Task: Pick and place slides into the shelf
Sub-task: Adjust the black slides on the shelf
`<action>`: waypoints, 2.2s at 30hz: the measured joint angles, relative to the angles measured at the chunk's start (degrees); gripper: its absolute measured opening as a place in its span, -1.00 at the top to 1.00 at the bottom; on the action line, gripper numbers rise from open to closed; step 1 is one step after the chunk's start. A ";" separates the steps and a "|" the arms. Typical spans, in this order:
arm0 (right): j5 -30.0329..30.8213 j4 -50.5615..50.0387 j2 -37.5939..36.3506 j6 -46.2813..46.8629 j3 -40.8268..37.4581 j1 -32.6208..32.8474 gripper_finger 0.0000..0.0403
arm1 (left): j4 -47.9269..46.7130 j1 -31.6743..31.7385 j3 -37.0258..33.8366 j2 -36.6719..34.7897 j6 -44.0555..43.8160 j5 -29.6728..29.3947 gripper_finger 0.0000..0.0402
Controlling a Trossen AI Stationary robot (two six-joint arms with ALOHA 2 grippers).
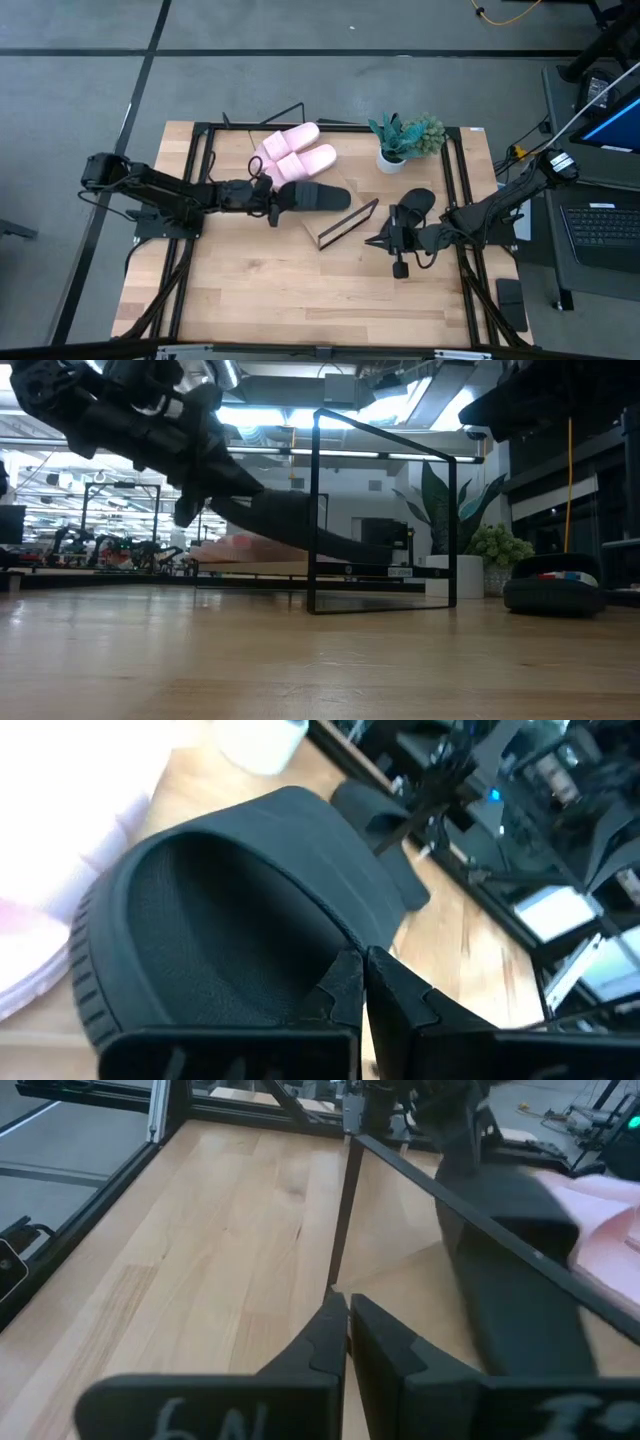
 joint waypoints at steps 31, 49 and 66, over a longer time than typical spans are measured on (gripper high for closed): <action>0.00 -0.33 0.00 0.30 0.00 0.02 0.89 | 10.14 -18.68 11.83 19.31 -4.09 -43.17 1.00; 0.00 -2.23 0.00 0.40 0.02 0.01 0.89 | 15.25 -20.47 14.64 29.10 -10.94 -52.82 1.00; -0.02 -2.01 0.00 0.63 0.02 0.02 0.90 | 12.06 -17.29 14.64 29.16 -15.00 -50.88 1.00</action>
